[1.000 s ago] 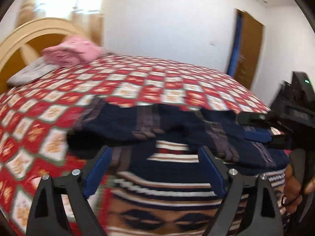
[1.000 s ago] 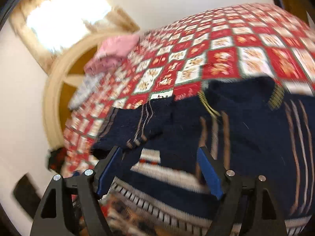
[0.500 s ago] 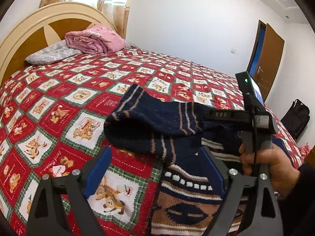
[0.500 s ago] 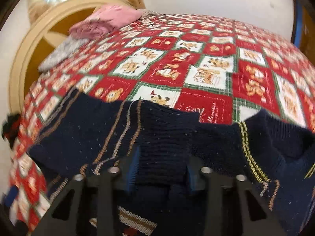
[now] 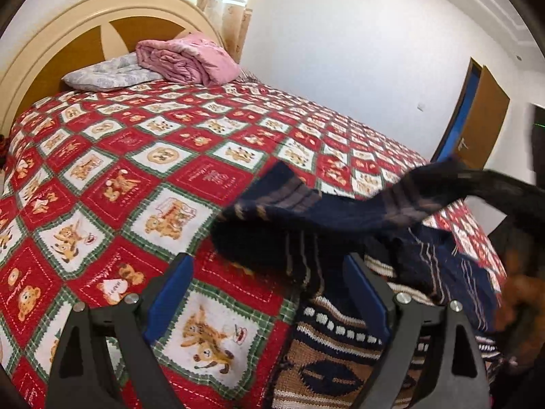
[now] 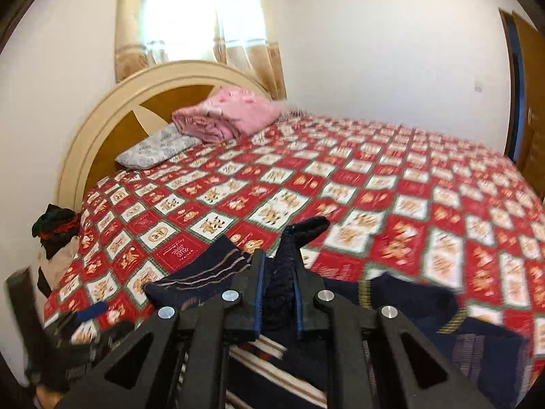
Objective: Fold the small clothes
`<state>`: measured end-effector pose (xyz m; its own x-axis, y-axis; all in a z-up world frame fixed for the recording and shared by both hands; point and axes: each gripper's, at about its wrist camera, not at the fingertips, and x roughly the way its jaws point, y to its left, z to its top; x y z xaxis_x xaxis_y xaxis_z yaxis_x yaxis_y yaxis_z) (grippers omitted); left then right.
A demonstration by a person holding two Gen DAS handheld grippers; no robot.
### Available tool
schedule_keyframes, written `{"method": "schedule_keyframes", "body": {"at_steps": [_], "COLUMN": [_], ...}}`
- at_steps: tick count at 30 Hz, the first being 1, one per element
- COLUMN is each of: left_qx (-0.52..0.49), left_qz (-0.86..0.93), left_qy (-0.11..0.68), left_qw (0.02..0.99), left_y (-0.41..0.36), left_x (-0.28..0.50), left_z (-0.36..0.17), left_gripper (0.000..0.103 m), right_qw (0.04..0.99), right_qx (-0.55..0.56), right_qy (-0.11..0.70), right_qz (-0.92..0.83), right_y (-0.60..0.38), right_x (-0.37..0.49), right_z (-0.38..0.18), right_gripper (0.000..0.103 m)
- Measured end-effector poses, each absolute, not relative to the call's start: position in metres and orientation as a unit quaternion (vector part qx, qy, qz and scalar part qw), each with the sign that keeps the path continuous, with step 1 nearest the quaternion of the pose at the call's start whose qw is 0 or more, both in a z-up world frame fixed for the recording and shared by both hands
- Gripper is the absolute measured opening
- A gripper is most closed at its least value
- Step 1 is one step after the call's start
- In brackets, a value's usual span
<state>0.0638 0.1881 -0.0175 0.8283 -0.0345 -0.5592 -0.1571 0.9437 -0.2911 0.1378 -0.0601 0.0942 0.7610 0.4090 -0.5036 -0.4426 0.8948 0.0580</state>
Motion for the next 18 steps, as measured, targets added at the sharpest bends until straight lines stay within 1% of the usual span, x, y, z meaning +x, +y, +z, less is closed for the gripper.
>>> {"method": "schedule_keyframes", "body": {"at_steps": [3, 6, 8, 11, 13, 18], "left_qx": [-0.162, -0.158, -0.152, -0.134, -0.126, -0.112], "left_qz": [0.031, 0.025, 0.017, 0.007, 0.0, -0.018], "left_qy": [0.284, 0.277, 0.273, 0.274, 0.28, 0.293], "left_qw": [0.945, 0.947, 0.95, 0.952, 0.952, 0.949], "left_y": [0.189, 0.186, 0.18, 0.168, 0.16, 0.136], "left_x": [0.063, 0.062, 0.062, 0.063, 0.066, 0.073], "left_z": [-0.012, -0.007, -0.005, -0.004, -0.005, -0.007], "left_gripper": [0.092, 0.092, 0.092, 0.092, 0.092, 0.092], "right_qw": [0.945, 0.948, 0.946, 0.937, 0.931, 0.923], "right_qx": [-0.052, -0.067, -0.076, -0.06, -0.047, -0.023], "right_qy": [0.266, 0.285, 0.306, 0.342, 0.361, 0.383], "right_qz": [0.182, 0.127, 0.078, 0.026, 0.01, 0.014], "right_y": [-0.108, -0.165, -0.205, -0.256, -0.279, -0.299], "right_x": [0.123, 0.113, 0.108, 0.103, 0.1, 0.099], "right_z": [0.096, 0.082, 0.063, 0.03, 0.007, -0.029], "right_gripper": [0.014, 0.014, 0.014, 0.013, 0.013, 0.014]}}
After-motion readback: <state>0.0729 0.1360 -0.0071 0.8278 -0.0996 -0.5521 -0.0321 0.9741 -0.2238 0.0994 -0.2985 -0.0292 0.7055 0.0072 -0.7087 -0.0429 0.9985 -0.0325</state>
